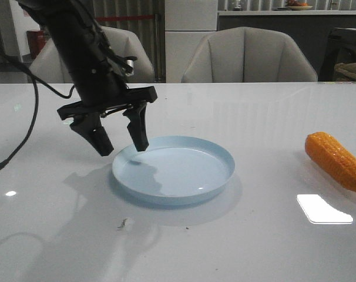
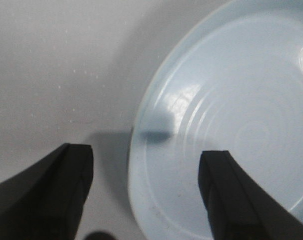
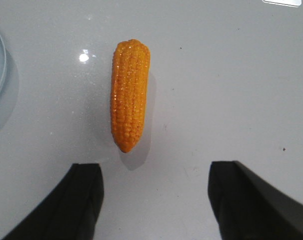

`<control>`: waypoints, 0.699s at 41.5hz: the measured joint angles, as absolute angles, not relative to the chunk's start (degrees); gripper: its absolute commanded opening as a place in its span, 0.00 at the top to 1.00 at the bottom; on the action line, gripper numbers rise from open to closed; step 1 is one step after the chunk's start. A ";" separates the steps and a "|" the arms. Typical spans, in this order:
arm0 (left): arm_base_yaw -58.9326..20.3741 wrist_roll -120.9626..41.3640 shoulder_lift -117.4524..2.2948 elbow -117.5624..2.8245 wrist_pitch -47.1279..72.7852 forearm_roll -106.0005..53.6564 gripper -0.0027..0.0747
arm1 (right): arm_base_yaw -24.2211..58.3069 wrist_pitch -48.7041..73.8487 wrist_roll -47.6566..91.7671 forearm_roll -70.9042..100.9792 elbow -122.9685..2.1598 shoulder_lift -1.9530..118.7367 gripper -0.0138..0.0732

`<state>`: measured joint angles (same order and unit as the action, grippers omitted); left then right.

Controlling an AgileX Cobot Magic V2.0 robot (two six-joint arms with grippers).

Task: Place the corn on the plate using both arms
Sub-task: 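Lift the left gripper away from the plate and retract it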

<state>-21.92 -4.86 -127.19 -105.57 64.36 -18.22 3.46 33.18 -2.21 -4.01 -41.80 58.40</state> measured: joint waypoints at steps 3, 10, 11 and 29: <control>-21.92 -4.86 -127.19 -107.94 64.23 -16.90 0.31 | 3.46 33.23 -2.21 -4.01 -41.80 58.40 0.21; -21.92 -4.86 -123.66 -112.11 62.17 -9.74 0.31 | 3.46 34.58 -2.21 -4.01 -41.80 58.40 0.21; -21.92 -4.86 -122.67 -112.22 61.86 -8.75 0.31 | 3.46 34.79 -2.21 -4.01 -41.80 58.40 0.21; -20.08 -3.52 -90.81 -96.64 45.20 -0.74 0.31 | 3.46 36.07 -2.21 -4.01 -41.80 58.40 0.21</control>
